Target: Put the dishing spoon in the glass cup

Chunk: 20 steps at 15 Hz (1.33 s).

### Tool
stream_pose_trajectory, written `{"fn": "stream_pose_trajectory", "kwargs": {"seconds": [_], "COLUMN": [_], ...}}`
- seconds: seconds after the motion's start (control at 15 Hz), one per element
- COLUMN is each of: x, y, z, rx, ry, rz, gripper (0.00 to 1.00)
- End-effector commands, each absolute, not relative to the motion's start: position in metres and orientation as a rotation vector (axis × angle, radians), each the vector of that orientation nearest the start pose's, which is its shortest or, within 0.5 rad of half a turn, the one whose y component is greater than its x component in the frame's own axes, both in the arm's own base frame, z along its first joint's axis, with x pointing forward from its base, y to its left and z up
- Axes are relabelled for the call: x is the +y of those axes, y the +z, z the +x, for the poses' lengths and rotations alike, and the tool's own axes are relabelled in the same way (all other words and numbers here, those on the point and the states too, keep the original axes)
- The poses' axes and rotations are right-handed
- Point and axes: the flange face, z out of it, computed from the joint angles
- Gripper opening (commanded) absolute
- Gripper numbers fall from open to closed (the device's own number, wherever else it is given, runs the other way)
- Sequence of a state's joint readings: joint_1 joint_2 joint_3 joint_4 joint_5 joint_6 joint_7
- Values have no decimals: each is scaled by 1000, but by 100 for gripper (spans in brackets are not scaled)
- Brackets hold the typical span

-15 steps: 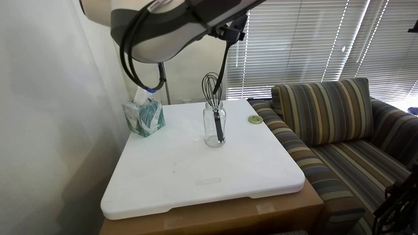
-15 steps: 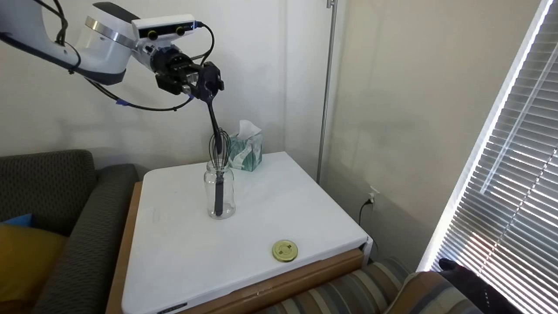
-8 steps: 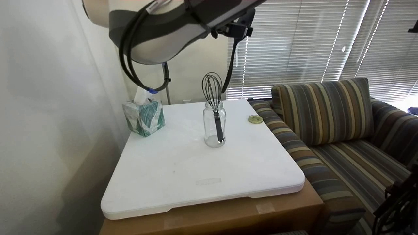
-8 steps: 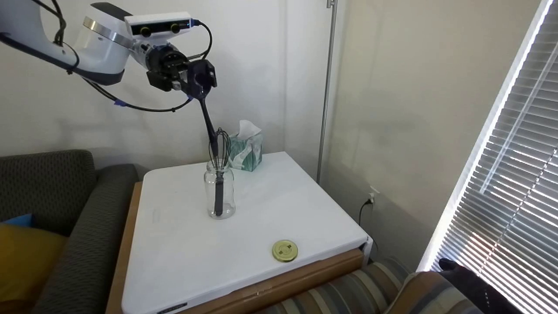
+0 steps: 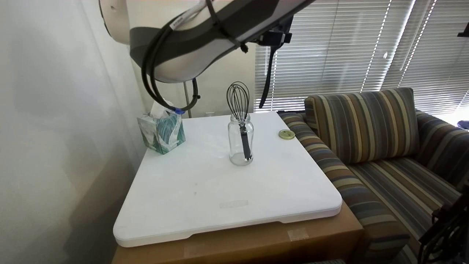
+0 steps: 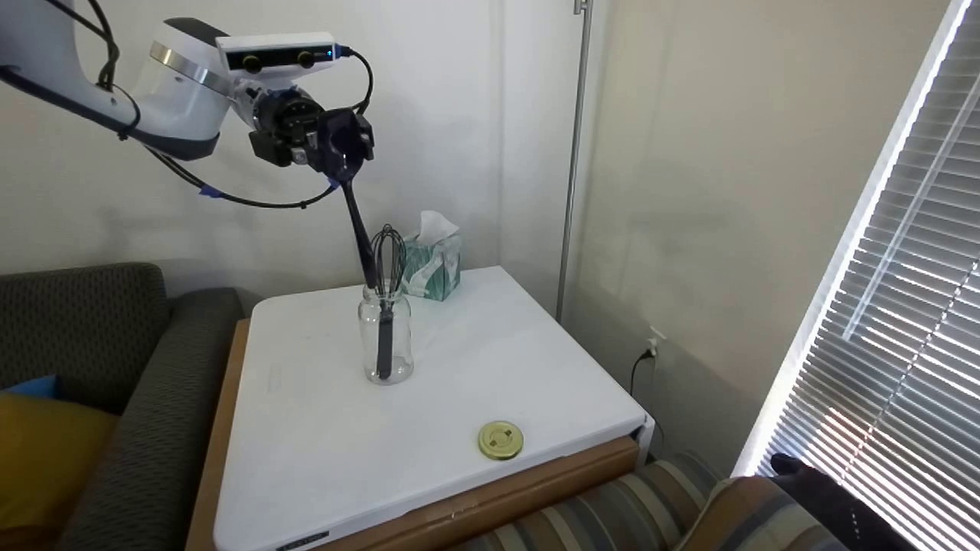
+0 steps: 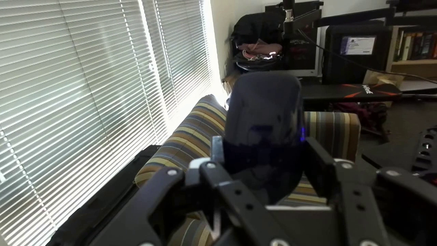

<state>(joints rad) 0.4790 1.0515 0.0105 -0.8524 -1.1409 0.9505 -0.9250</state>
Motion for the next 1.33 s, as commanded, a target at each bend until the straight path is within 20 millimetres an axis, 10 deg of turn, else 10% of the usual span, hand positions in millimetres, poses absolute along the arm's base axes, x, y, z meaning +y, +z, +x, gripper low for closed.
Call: {"fn": "stream_pose_trajectory", "kwargs": {"seconds": [0.0, 1.27], "x": [203, 209], "y": [305, 293], "z": [672, 691], "rx": [1082, 1106], "ry": [-1243, -999], "rz": [1548, 1588], "gripper": [33, 33]}}
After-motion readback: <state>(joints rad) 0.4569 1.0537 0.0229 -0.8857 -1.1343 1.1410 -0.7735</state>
